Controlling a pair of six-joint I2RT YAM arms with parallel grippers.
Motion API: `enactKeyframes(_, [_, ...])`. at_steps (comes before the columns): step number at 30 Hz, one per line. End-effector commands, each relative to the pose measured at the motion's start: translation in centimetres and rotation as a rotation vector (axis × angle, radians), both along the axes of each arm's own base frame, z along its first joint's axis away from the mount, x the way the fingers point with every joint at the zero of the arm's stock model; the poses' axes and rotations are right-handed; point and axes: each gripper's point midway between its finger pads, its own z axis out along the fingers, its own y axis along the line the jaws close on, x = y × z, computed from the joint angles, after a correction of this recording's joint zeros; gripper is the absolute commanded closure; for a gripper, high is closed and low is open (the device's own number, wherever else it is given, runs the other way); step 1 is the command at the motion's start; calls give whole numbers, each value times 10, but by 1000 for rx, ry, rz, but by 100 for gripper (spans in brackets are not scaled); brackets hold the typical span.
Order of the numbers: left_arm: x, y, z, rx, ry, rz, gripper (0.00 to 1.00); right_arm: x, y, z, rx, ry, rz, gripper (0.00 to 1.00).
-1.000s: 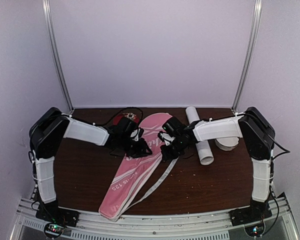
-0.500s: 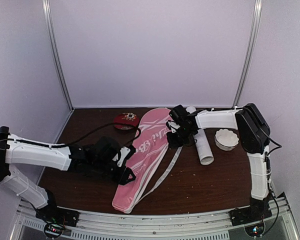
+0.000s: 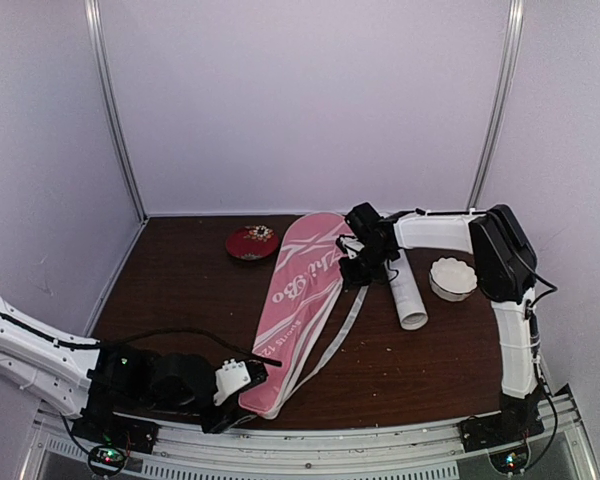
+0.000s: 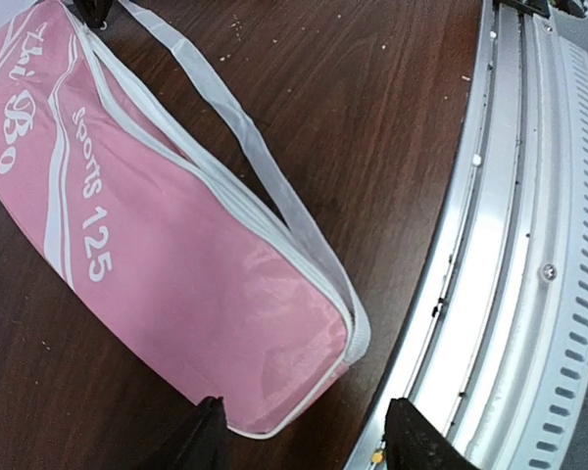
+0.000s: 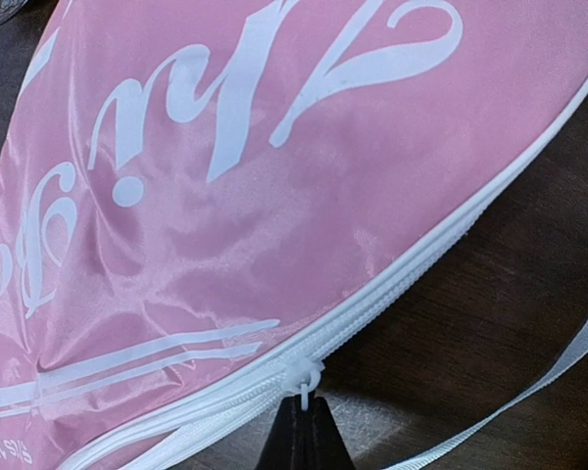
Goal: Pack up the badminton gear
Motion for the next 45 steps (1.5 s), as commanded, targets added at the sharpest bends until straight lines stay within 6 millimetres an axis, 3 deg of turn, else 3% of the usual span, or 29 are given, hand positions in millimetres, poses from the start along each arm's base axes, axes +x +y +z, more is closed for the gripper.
enactKeyframes(1, [11,-16,5,-5,-134,-42,43,0,2,-1,21,17,42,100])
enactKeyframes(5, [20,-20,-12,100,-186,-46,45,-4,3,-4,27,34,51,100])
enactKeyframes(12, [9,-27,-30,132,-158,-125,48,-10,4,-7,26,44,58,100])
enactKeyframes(19, [19,-41,-45,153,-156,-67,58,-36,16,-13,17,72,90,100])
enactKeyframes(25, [39,-35,-45,117,-132,39,60,-79,28,-19,-12,85,150,100])
enactKeyframes(31, [52,-38,-43,102,-113,63,56,-132,46,-9,15,76,232,100])
enactKeyframes(38, [49,-43,-50,120,-101,18,55,-190,71,7,118,103,298,100])
enactKeyframes(40, [43,-45,-49,108,-93,-13,55,-191,74,5,133,105,293,100])
enactKeyframes(45, [26,-50,-45,75,-92,-109,54,-154,81,-4,102,95,268,100])
